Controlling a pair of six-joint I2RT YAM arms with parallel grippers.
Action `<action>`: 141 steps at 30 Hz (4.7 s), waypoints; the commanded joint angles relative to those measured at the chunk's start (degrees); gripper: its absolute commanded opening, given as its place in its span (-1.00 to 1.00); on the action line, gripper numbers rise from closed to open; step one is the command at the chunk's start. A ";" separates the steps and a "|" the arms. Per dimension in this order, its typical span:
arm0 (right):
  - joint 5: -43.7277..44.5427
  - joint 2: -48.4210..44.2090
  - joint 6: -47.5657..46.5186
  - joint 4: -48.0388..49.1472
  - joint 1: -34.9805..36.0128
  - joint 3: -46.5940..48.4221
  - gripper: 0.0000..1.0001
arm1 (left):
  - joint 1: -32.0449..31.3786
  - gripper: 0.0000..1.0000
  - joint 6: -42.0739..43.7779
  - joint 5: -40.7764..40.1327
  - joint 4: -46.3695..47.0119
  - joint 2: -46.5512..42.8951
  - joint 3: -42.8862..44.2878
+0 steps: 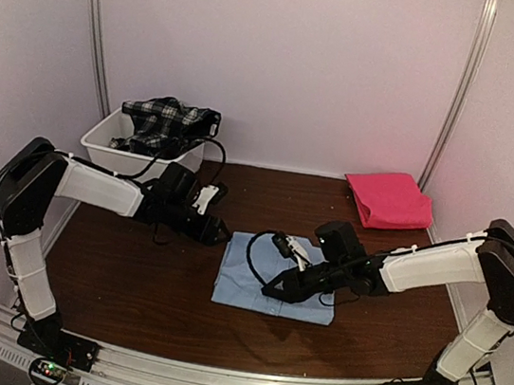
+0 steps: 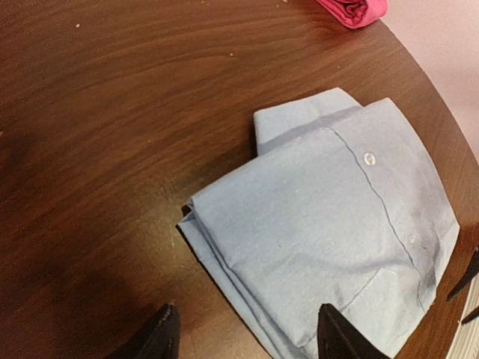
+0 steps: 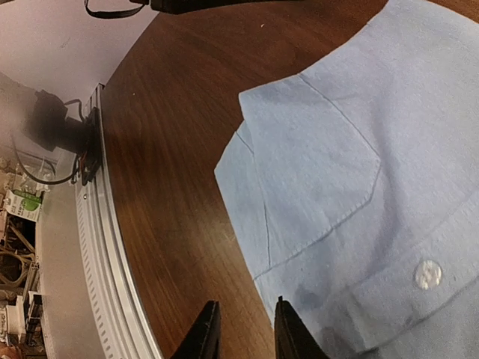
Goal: Fold and stack the mixed laundry pile
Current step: Smooth out the square-folded T-shirt at the center of the board.
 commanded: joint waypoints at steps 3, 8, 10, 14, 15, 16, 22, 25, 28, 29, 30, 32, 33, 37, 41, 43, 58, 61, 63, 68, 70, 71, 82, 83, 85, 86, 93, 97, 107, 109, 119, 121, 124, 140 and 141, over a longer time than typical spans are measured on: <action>4.94 10.13 -3.12 -0.79 3.15 8.48 -0.52 | 0.52 0.16 -6.16 1.97 2.45 7.41 5.87; 6.34 14.36 -2.96 -0.49 3.71 10.14 -0.53 | 0.53 0.08 -7.01 3.72 3.60 11.12 8.20; 6.64 15.68 -2.88 -0.35 3.85 10.12 -0.53 | 0.53 0.05 -7.31 4.33 4.49 12.02 8.69; 6.67 16.83 -2.53 0.46 4.19 9.16 -0.54 | 0.53 -0.04 -7.64 5.72 5.71 13.56 9.70; 6.67 16.97 -2.35 0.70 4.23 8.88 -0.54 | 0.53 -0.07 -7.51 5.90 5.81 13.80 10.00; 6.60 17.06 -2.29 0.90 4.31 8.56 -0.54 | 0.53 -0.09 -7.54 6.05 5.83 14.11 10.34; 6.49 17.18 -2.03 1.41 4.49 7.32 -0.55 | 0.53 -0.31 -7.19 6.47 5.10 15.68 12.43; 6.47 17.01 -1.90 1.59 4.54 6.91 -0.55 | 0.53 -0.36 -7.08 6.22 4.56 16.05 12.83; 6.33 16.91 -1.81 1.68 4.59 6.60 -0.55 | 0.61 -0.34 -7.03 4.51 2.91 16.36 13.45; 6.25 16.87 -1.80 1.73 4.59 6.51 -0.55 | 0.68 -0.32 -7.20 4.06 2.76 16.27 13.24; 6.22 16.83 -1.76 1.83 4.59 6.38 -0.55 | 0.75 -0.30 -7.40 3.47 2.60 16.19 13.07; 6.14 16.74 -1.64 2.07 4.59 6.16 -0.55 | 0.81 -0.28 -7.65 2.49 2.20 16.14 12.92; 6.13 16.76 -1.59 2.16 4.59 6.07 -0.56 | 0.85 -0.28 -7.69 2.18 2.05 16.20 12.91; 6.05 16.82 -1.61 2.29 4.68 5.80 -0.56 | 0.86 -0.29 -7.63 3.03 2.07 16.86 13.04; 5.94 17.21 -1.63 2.43 4.68 5.71 -0.56 | 0.85 -0.39 -7.29 4.89 2.74 17.32 13.26; 5.88 17.48 -1.63 2.45 4.63 5.71 -0.56 | 0.86 -0.47 -7.30 6.16 3.29 17.45 13.41; 4.05 18.44 -0.88 4.39 6.29 3.63 -0.59 | 3.12 -1.00 -5.97 1.79 2.15 18.47 20.36; 3.89 18.76 -0.37 4.87 6.67 3.62 -0.59 | 3.34 -1.00 -5.34 1.73 1.40 19.95 21.15; 3.72 18.64 -0.16 5.00 6.70 3.62 -0.59 | 3.34 -1.00 -5.36 1.54 1.36 20.13 20.57; 2.36 15.64 0.05 4.09 6.70 4.81 -0.45 | 3.34 -0.32 -4.44 0.75 0.70 18.82 18.79; 2.31 12.28 0.21 2.11 6.55 6.17 -0.27 | 3.34 -0.15 -4.09 -0.29 1.58 16.30 17.08; 2.16 10.40 0.26 1.15 6.34 6.99 -0.21 | 3.34 -0.07 -3.76 -1.01 1.99 13.89 16.21; 0.61 -9.94 6.00 -0.17 -3.24 -2.35 0.00 | -1.15 0.42 -0.10 4.38 2.92 -5.08 3.43; 0.20 -10.79 6.60 -0.18 -3.48 -3.47 -0.01 | -2.51 0.42 -0.36 5.33 3.47 -6.07 2.20; -1.37 -12.15 8.59 1.36 -3.46 -5.81 -0.02 | -5.97 0.42 -0.63 6.85 4.00 -7.13 0.24; -2.54 -12.59 10.06 3.11 -3.46 -7.24 -0.03 | -7.50 0.43 -1.04 7.77 4.83 -7.25 -0.61; -5.13 -8.83 14.37 13.32 -5.52 -13.01 -0.04 | -12.98 0.41 -10.42 13.99 18.36 -0.82 -6.78; -6.60 -4.09 16.16 19.44 -9.84 -16.78 -0.05 | -10.40 0.41 -14.37 9.65 20.81 3.62 -8.87; -6.98 6.29 15.73 26.76 -13.46 -22.71 -0.16 | -6.77 0.48 -15.35 2.11 23.16 3.38 -16.73; -7.64 1.77 15.61 25.08 -13.53 -22.88 -0.16 | -6.85 0.63 -13.27 1.53 22.96 -1.17 -18.01; -7.02 -11.46 10.49 8.82 -17.77 -5.55 0.17 | -6.44 0.95 -5.81 3.96 15.32 -3.66 0.20; -9.00 -7.33 11.81 11.38 -18.97 -3.31 0.17 | -6.41 0.95 -7.75 7.38 17.50 0.58 5.04; -11.34 -0.04 15.97 18.98 -19.76 -1.25 0.17 | -6.41 0.95 -9.71 7.65 16.30 7.67 13.07; -13.98 22.63 20.17 34.94 -28.21 -3.67 0.04 | -0.27 0.95 -16.22 4.75 20.37 26.21 13.63; -14.05 23.04 20.17 35.34 -28.54 -4.14 0.03 | 0.00 0.95 -15.77 4.05 19.87 25.74 12.82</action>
